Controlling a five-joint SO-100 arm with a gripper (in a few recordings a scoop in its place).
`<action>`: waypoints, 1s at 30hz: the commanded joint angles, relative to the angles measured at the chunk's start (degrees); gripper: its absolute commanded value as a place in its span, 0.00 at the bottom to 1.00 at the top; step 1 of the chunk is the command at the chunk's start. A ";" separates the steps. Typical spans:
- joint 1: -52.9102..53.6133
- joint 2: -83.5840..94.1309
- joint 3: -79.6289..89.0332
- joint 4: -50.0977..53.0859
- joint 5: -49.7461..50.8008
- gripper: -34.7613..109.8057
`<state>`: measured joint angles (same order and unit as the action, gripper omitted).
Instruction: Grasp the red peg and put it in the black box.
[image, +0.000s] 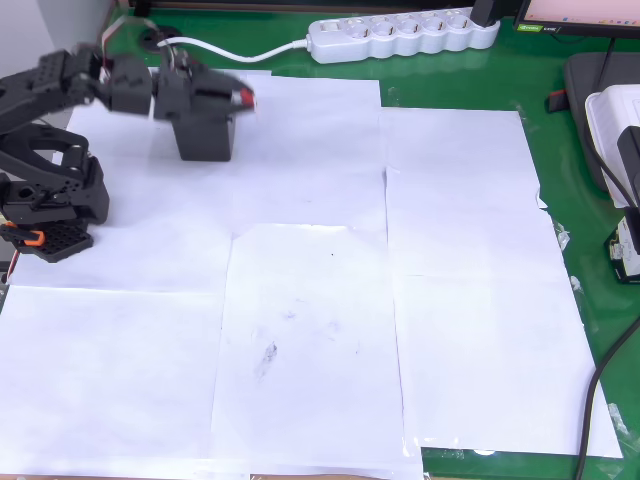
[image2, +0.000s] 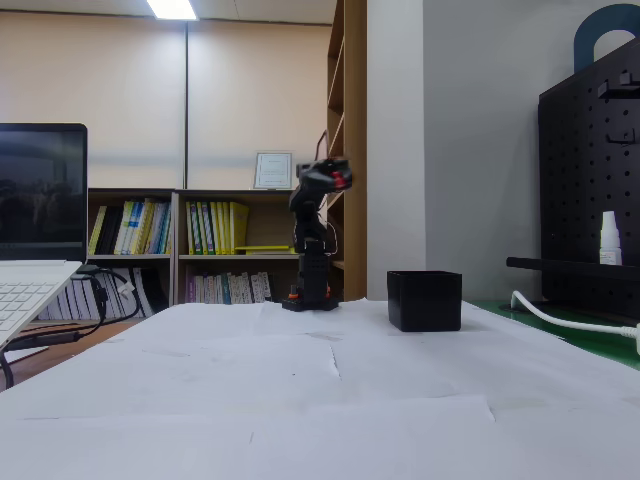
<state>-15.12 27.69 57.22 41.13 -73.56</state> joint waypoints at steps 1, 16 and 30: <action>-6.33 3.87 10.02 5.62 1.14 0.24; -22.50 21.97 21.80 27.86 12.30 0.24; -23.91 38.76 23.82 27.42 18.46 0.24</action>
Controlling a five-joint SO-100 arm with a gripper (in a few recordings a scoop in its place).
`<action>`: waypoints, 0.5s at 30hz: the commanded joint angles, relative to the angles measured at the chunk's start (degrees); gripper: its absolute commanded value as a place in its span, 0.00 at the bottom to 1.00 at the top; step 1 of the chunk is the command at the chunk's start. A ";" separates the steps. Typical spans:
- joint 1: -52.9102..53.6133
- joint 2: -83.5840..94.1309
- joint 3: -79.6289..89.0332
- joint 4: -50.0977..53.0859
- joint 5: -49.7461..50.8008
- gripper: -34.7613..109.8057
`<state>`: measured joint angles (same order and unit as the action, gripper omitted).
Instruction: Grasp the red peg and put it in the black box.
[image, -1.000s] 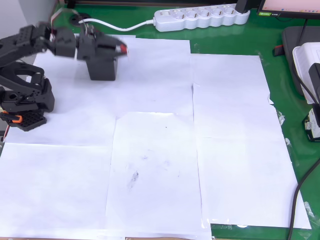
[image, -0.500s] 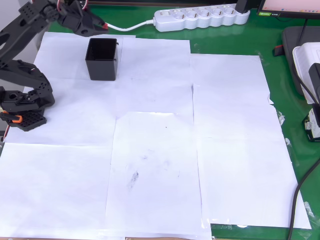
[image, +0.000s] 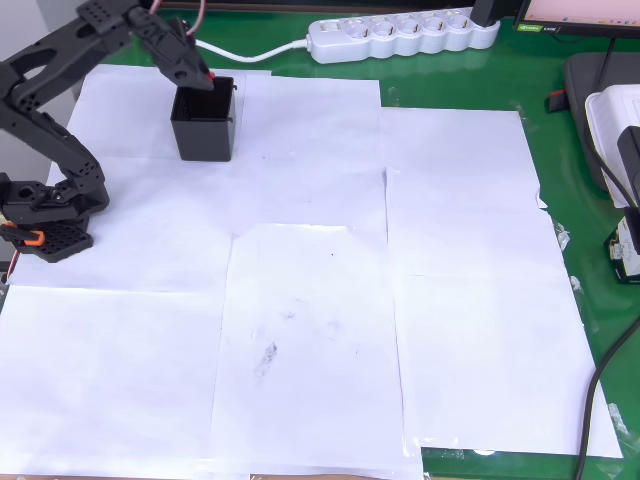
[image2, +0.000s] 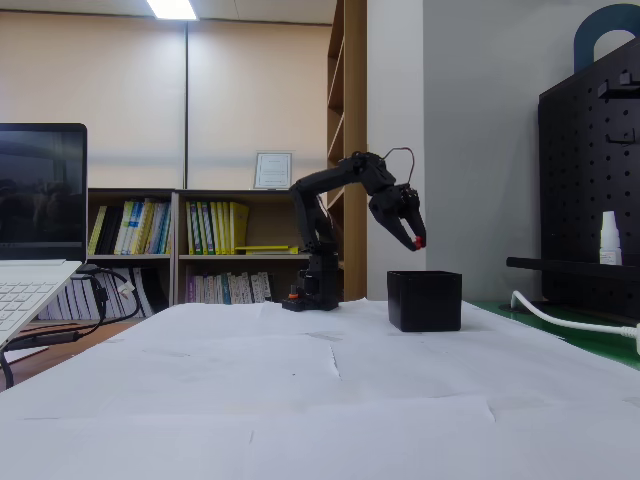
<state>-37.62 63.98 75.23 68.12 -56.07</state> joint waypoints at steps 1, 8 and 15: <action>-1.76 3.08 5.80 0.70 1.41 0.24; -3.52 6.42 5.71 2.20 3.25 0.24; -2.55 7.56 5.54 1.85 2.90 0.31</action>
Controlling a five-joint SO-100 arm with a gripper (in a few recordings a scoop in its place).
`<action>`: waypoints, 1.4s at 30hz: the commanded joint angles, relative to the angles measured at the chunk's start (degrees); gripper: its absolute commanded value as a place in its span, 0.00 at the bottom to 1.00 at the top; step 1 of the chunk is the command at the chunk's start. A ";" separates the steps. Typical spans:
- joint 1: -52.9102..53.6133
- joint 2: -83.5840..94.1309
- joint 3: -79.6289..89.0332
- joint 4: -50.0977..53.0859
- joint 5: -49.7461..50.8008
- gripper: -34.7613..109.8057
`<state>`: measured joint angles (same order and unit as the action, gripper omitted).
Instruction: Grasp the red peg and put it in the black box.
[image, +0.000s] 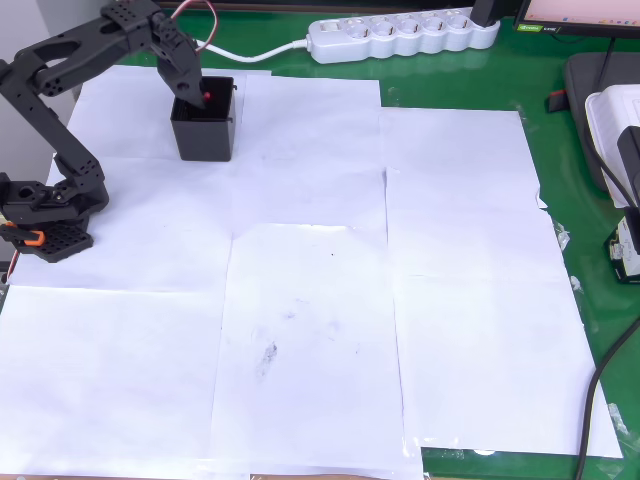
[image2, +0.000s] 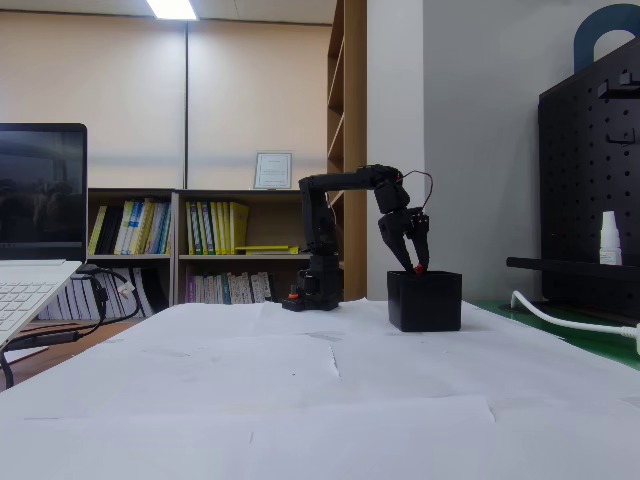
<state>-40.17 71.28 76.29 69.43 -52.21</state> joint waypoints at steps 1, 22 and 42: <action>0.09 0.18 4.48 0.53 -1.05 0.34; 1.85 -5.89 9.32 6.50 -3.69 0.24; 29.79 -32.17 5.27 22.15 -25.84 0.24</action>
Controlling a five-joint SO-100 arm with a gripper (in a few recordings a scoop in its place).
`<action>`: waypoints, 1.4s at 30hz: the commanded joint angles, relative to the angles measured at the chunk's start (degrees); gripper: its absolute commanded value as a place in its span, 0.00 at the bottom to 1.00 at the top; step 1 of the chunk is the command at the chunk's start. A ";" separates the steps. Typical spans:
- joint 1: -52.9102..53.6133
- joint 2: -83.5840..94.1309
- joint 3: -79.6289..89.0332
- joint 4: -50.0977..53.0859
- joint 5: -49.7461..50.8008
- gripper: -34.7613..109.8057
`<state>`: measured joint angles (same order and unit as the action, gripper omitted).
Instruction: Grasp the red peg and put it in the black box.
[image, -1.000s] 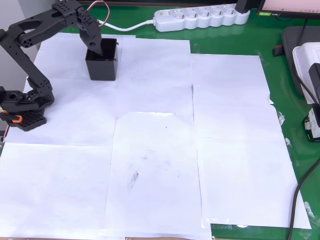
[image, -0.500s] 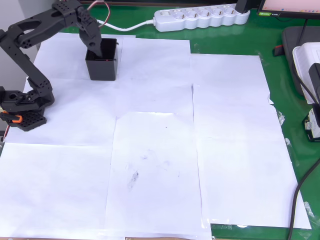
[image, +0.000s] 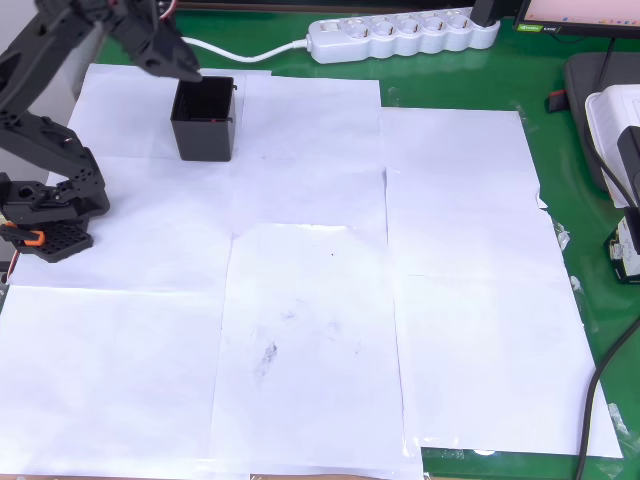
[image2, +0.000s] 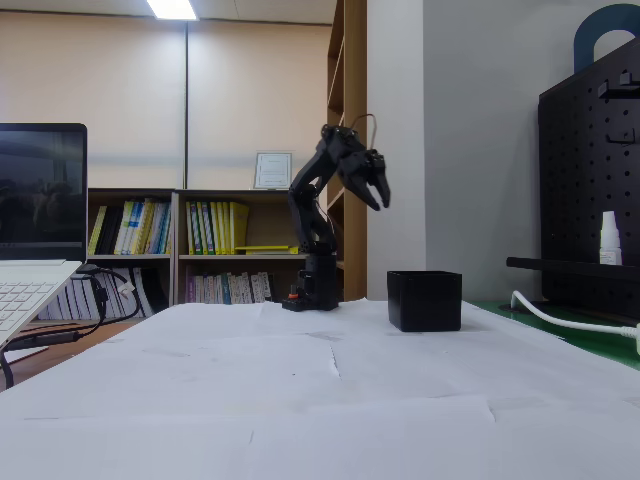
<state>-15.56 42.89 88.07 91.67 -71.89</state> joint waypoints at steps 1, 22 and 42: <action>7.73 -5.45 -11.25 -1.93 -8.00 0.24; 17.23 -46.41 -71.72 -3.69 -19.95 0.24; 16.52 -53.70 -82.09 -5.45 -17.84 0.24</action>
<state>0.79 -10.02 5.71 81.91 -89.30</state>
